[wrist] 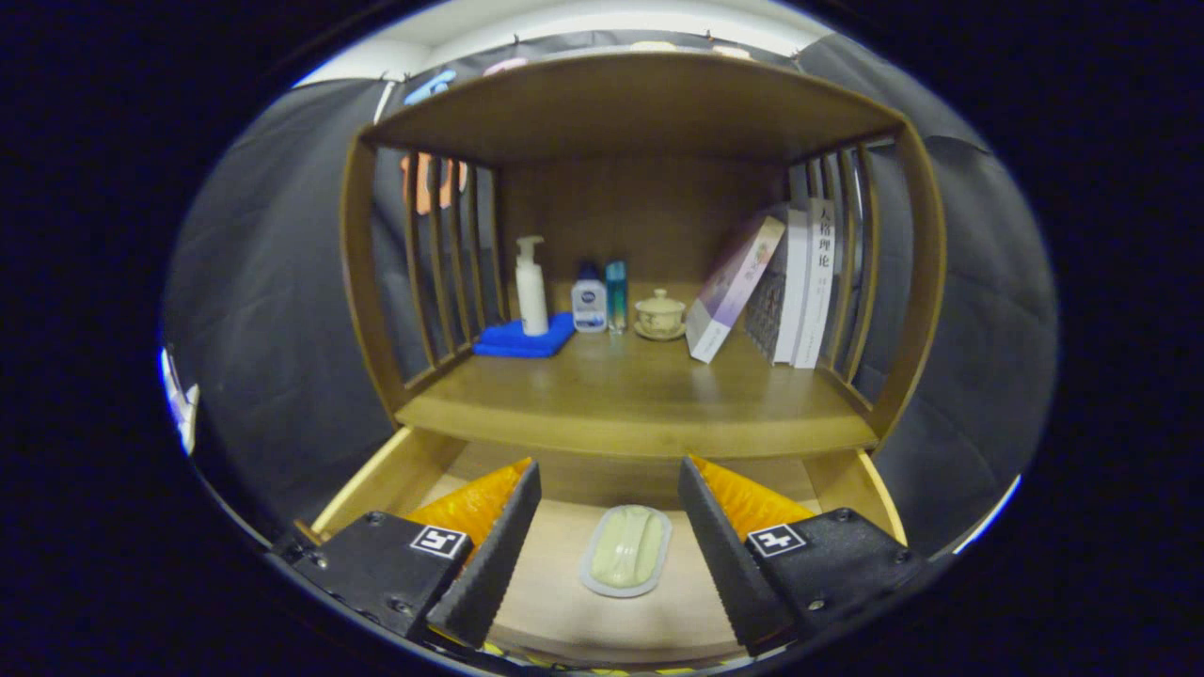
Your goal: Pull open the drawer, take out the items inside it, and place them on the countertop above the cabinet.
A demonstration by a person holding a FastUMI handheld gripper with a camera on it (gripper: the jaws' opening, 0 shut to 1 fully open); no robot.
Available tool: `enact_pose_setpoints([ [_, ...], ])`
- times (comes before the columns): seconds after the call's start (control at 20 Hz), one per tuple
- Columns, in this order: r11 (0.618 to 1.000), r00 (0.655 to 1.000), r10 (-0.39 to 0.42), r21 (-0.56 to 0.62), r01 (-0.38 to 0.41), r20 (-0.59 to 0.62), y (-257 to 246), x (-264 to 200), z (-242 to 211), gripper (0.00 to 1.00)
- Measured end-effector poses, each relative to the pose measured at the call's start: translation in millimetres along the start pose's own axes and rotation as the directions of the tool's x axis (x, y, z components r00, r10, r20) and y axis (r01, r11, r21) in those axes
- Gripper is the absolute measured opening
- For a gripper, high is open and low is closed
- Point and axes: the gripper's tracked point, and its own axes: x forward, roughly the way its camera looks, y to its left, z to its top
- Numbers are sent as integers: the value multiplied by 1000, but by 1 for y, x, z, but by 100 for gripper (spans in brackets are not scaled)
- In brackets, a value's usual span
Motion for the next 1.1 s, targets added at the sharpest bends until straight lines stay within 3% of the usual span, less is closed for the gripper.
enact_pose_setpoints([
  [0.25, 999, 977, 21, 42, -13, -211, 1, 38, -32, 82],
  [0.4, 997, 938, 41, 76, -16, -344, 4, 56, -57, 72],
  [0.65, 997, 875, 14, 75, 25, -484, 0, 72, -79, 64],
  [0.9, 991, 814, 26, 124, 57, -581, 2, 77, -103, 59],
  [1.05, 984, 789, 23, 151, 89, -614, 1, 77, -113, 51],
  [1.1, 983, 792, 5, 147, 107, -610, -4, 79, -111, 41],
])
